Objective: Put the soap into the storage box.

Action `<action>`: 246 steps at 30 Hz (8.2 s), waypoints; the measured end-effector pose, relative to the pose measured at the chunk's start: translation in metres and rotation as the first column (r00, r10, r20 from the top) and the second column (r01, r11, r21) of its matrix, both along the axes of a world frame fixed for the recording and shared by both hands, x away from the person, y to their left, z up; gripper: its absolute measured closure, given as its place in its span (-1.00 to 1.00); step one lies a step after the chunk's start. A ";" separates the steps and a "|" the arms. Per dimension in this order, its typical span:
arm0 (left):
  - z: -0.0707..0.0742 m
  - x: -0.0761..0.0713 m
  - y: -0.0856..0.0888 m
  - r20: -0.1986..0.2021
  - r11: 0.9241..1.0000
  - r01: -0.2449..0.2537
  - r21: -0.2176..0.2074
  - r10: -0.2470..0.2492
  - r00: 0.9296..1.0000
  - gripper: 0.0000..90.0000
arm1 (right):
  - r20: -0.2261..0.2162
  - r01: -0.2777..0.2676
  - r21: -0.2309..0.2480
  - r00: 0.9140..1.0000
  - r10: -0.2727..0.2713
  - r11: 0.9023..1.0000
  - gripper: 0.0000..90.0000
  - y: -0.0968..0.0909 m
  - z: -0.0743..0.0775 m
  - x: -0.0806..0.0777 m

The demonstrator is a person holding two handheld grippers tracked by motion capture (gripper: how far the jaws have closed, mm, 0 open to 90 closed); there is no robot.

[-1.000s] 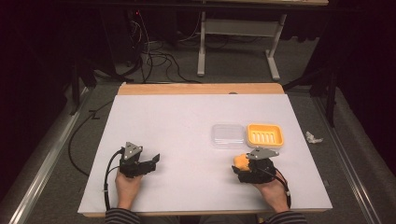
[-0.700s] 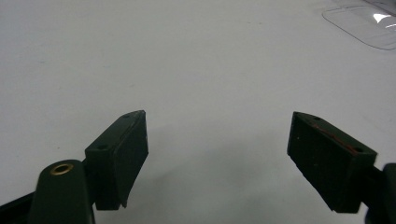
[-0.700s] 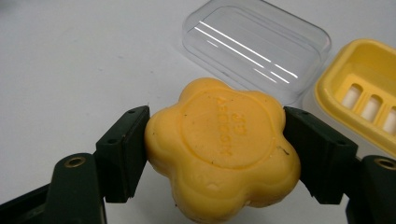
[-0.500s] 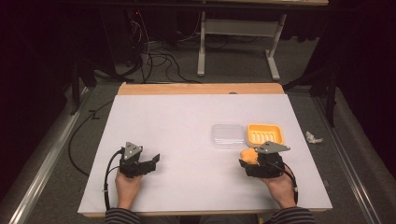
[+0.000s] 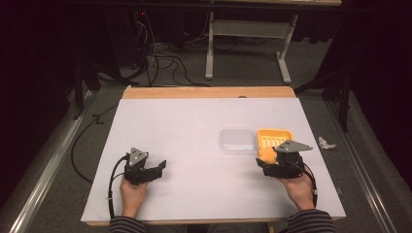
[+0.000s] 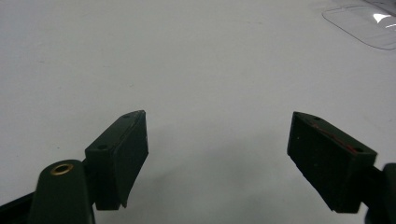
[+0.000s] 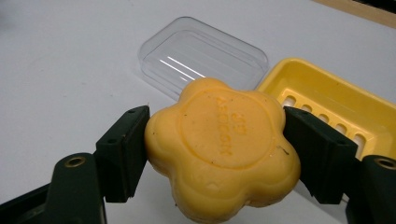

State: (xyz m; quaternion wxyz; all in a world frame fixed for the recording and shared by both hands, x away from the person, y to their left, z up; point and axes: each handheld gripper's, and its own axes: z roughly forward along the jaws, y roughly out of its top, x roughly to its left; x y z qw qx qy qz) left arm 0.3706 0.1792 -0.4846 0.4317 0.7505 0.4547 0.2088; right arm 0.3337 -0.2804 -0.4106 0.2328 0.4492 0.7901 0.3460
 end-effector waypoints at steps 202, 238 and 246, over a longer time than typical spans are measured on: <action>0.000 -0.002 -0.003 0.021 0.999 0.017 0.028 -0.018 1.000 -0.52 | 0.070 0.178 0.200 0.978 -0.195 0.963 -0.39 -0.028 0.002 0.008; 0.000 -0.003 -0.003 0.025 0.999 0.022 0.025 -0.022 0.999 -0.53 | 0.109 0.105 0.228 0.985 -0.133 0.968 -0.46 0.002 -0.016 -0.006; 0.000 -0.003 -0.003 0.026 0.999 0.022 0.026 -0.023 0.999 -0.53 | 0.101 0.094 0.226 0.988 -0.119 0.970 -0.46 0.007 -0.019 -0.006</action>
